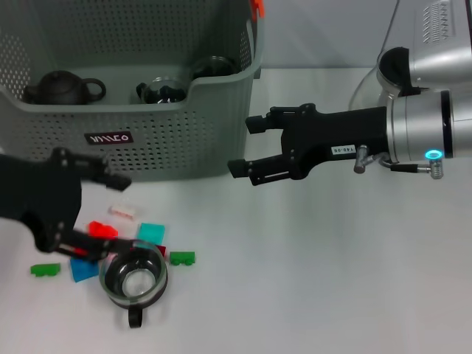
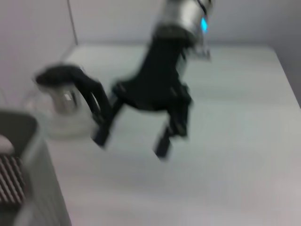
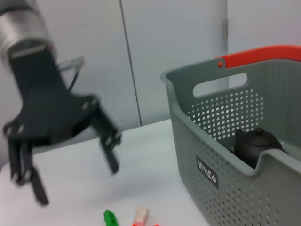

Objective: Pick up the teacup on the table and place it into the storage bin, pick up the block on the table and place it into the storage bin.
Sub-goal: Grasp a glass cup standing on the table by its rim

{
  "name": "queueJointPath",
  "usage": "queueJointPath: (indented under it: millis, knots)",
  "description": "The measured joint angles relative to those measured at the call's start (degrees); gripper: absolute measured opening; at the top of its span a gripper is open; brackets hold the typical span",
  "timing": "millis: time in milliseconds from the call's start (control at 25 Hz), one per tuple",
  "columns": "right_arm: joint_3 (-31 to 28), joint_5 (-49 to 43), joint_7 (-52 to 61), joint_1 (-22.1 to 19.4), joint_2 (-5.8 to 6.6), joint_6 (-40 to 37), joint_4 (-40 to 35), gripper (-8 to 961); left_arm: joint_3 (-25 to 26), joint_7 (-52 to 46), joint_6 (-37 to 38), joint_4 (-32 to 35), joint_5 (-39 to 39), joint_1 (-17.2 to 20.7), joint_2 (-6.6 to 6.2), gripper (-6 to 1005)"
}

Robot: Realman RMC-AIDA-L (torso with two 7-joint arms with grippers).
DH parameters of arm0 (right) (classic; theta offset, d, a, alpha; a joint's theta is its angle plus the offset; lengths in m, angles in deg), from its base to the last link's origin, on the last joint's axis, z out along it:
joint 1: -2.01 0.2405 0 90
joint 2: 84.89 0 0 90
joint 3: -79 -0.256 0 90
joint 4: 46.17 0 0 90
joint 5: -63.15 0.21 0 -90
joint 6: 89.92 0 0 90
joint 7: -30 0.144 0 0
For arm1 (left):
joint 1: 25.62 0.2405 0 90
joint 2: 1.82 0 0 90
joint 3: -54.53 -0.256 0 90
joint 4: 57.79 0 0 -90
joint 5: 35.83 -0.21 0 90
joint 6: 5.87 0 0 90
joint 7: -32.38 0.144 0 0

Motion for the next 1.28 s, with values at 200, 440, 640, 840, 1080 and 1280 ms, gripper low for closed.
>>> queueJointPath:
  millis: [200,440,640,840,1080,1280]
  knots:
    - [-0.33,0.01,-0.24,0.49,-0.10,-0.07,1.96,915,-3.28,4.47,-0.47,4.32,-9.90,0.94,2.33,825]
    - [2.45,-0.45,-0.56,0.91,-0.03,-3.39,3.00,914,-9.41,10.41,-3.39,8.46,-19.87,2.55,5.59,825]
    - [4.83,-3.03,0.56,1.58,-0.06,-3.11,3.36,914,-18.37,10.13,-6.83,8.12,-23.54,3.92,5.58,825]
    - [5.00,-5.42,2.58,3.36,-0.13,-2.95,4.98,913,-22.91,9.62,-8.28,7.41,-26.29,4.23,5.67,825]
    - [4.68,-5.48,3.42,3.94,-0.11,-2.15,5.38,913,-26.86,9.61,-9.14,5.70,-28.06,4.04,5.66,824]
    - [4.43,-5.22,3.81,3.96,-0.17,-1.39,5.42,912,-29.64,9.58,-10.95,5.31,-28.55,4.20,5.69,824]
